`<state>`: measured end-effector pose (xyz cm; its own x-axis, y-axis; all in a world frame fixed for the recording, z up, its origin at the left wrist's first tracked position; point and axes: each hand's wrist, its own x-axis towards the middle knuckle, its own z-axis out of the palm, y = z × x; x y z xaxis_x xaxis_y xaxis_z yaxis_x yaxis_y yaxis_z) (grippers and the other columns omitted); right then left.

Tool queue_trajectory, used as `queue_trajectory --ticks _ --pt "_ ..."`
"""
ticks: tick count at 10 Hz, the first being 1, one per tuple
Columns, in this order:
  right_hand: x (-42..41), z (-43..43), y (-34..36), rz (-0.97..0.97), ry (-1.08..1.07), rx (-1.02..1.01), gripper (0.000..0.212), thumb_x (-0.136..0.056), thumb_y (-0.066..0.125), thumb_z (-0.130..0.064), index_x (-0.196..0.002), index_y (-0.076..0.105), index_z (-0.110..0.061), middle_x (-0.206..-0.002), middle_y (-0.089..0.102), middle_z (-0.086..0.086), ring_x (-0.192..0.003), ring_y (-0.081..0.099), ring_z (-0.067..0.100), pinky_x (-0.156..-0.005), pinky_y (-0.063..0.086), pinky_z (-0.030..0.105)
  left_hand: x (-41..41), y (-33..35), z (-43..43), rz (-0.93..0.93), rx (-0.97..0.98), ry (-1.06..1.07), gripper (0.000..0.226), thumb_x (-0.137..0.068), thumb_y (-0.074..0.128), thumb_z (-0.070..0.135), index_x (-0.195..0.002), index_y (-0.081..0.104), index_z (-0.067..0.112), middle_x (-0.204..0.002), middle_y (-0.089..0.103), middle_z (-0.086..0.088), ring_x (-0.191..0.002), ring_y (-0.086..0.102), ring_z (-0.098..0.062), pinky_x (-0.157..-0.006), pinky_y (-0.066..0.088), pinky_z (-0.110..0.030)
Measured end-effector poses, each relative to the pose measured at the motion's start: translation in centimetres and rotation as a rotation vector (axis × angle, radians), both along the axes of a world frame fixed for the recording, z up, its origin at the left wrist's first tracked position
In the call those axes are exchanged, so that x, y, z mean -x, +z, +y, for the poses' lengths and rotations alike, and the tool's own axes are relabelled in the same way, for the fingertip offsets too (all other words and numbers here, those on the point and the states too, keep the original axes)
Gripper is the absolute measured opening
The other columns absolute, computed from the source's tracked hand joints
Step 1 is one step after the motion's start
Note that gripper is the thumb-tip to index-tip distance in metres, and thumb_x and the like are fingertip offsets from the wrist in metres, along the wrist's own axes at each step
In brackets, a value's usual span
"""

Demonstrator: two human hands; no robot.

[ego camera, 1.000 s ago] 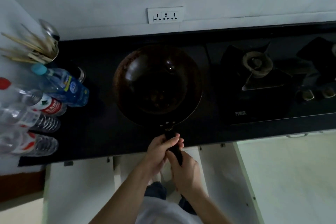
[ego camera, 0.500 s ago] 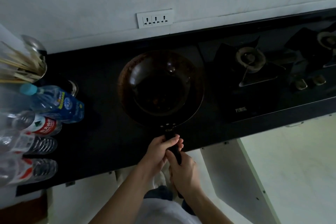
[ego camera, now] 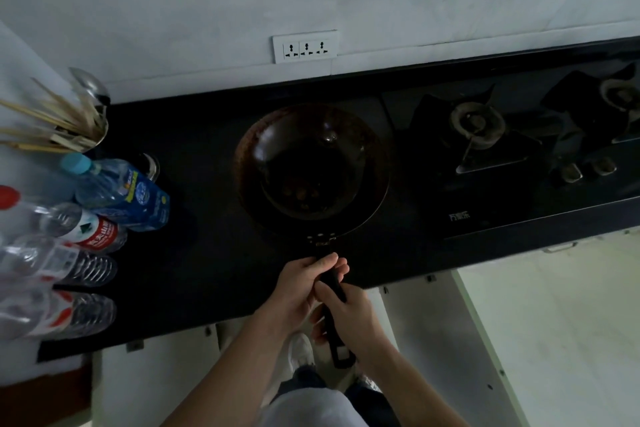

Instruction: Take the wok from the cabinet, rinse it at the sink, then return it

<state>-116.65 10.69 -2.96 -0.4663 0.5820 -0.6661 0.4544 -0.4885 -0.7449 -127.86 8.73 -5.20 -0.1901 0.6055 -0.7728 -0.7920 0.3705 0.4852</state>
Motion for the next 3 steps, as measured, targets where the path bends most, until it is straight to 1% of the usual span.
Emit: queue_trajectory --ticks 1,2,3 --pt "0.0 0.1 -0.7 -0.030 0.031 -0.031 0.029 -0.100 0.055 -0.030 -0.097 0.064 -0.003 -0.080 0.073 0.023 -0.057 0.070 0.028 -0.061 0.063 0.043 -0.5 0.2 -0.4 0.011 0.023 0.008 0.027 -0.090 0.067 0.016 -0.109 0.070 -0.004 -0.110 0.073 -0.019 -0.099 0.072 -0.023 -0.081 0.058 -0.032" --pt "-0.2 0.4 -0.9 -0.118 0.105 -0.132 0.031 -0.098 0.055 -0.040 -0.096 0.061 -0.010 -0.081 0.071 0.012 -0.063 0.070 0.022 -0.061 0.061 0.026 -0.5 -0.5 -1.1 0.128 0.064 0.006 0.037 -0.087 0.071 0.022 -0.116 0.066 -0.002 -0.113 0.071 -0.018 -0.101 0.070 -0.024 -0.081 0.058 -0.034" --pt "-1.2 1.6 0.2 -0.271 0.201 -0.478 0.027 -0.096 0.055 -0.045 -0.110 0.055 -0.021 -0.097 0.060 -0.004 -0.081 0.061 0.011 -0.064 0.048 0.015 0.0 0.2 -2.2 0.513 0.188 -0.017 0.050 -0.086 0.071 0.035 -0.128 0.058 0.011 -0.117 0.068 -0.005 -0.100 0.066 -0.013 -0.082 0.054 -0.027"
